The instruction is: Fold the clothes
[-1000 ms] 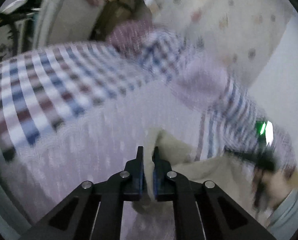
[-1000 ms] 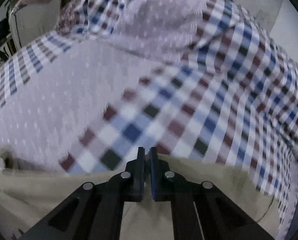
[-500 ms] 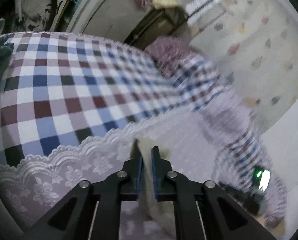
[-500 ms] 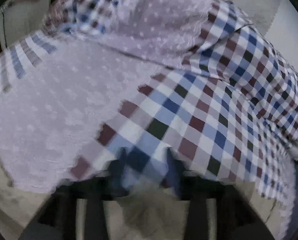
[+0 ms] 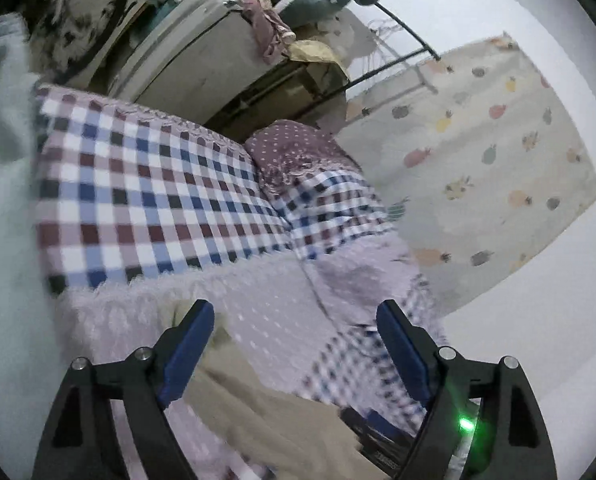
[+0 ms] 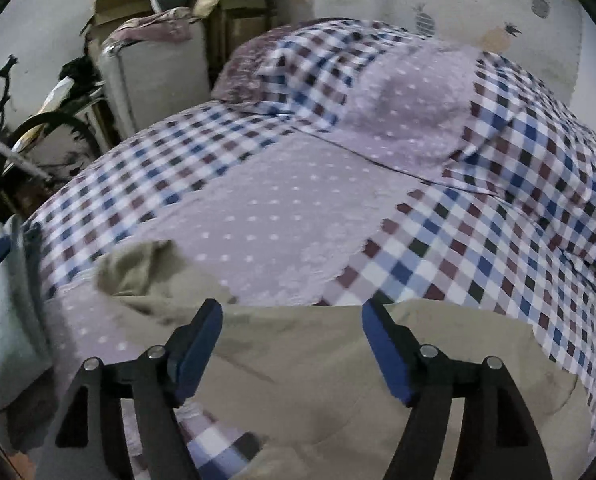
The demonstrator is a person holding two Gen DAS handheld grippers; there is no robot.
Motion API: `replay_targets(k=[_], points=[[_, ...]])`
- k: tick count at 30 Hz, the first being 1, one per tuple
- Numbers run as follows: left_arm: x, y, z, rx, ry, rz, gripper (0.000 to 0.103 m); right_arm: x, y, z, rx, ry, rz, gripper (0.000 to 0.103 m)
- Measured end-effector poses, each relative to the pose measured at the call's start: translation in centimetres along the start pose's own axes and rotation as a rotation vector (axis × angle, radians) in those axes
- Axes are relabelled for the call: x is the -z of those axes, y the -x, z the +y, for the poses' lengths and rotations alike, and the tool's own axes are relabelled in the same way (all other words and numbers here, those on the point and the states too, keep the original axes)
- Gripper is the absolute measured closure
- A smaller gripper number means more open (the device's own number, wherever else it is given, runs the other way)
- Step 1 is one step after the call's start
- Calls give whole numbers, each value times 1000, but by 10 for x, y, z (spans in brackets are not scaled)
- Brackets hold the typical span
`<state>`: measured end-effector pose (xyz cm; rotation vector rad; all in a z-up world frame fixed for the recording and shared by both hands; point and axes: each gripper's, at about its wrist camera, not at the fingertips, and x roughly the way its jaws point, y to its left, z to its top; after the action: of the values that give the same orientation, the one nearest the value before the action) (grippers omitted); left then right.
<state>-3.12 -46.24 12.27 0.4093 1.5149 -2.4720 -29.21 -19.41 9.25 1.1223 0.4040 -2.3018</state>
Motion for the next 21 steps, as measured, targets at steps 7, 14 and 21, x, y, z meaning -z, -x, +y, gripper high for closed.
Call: replay_targets(k=[7, 14, 21], points=[[37, 50, 41, 26, -16, 12, 10, -22, -46, 27, -252, -221, 195, 25], [19, 44, 69, 90, 127, 55, 10, -27, -123, 46, -94, -227, 328, 25], [8, 43, 81, 141, 207, 67, 10, -23, -153, 77, -26, -67, 385, 84]])
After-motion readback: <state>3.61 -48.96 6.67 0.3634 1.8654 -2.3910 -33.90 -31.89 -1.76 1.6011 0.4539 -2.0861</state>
